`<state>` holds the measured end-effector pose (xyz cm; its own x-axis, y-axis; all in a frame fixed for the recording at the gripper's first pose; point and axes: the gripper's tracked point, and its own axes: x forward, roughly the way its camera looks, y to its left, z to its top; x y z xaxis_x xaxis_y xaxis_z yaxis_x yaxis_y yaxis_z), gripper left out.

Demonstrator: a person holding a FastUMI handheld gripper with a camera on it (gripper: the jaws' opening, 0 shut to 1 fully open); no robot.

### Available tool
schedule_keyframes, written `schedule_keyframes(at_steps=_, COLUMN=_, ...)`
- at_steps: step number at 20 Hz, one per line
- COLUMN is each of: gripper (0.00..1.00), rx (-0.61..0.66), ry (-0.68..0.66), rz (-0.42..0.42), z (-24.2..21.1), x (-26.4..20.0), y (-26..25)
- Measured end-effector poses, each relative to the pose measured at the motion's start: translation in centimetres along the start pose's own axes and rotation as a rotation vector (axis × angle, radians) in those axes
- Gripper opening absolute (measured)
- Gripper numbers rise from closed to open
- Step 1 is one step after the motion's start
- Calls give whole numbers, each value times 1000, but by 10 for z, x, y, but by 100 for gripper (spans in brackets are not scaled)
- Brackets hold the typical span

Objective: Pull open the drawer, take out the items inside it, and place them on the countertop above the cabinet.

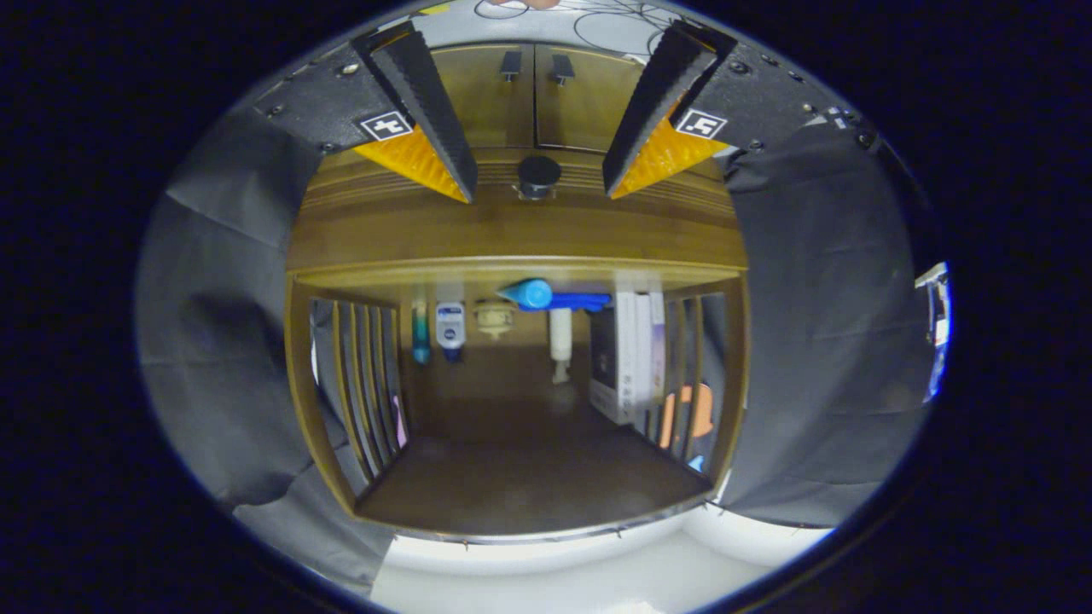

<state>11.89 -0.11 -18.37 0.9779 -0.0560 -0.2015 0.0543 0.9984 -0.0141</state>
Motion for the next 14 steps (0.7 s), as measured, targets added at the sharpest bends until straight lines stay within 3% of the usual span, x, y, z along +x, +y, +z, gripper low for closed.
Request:
schedule_keyframes(at_steps=6, gripper=97, rx=27, ry=-60, rz=8, z=29, x=-81, y=0)
schedule_keyframes(at_steps=14, gripper=97, rx=44, ry=-66, rz=-7, z=24, x=-171, y=0)
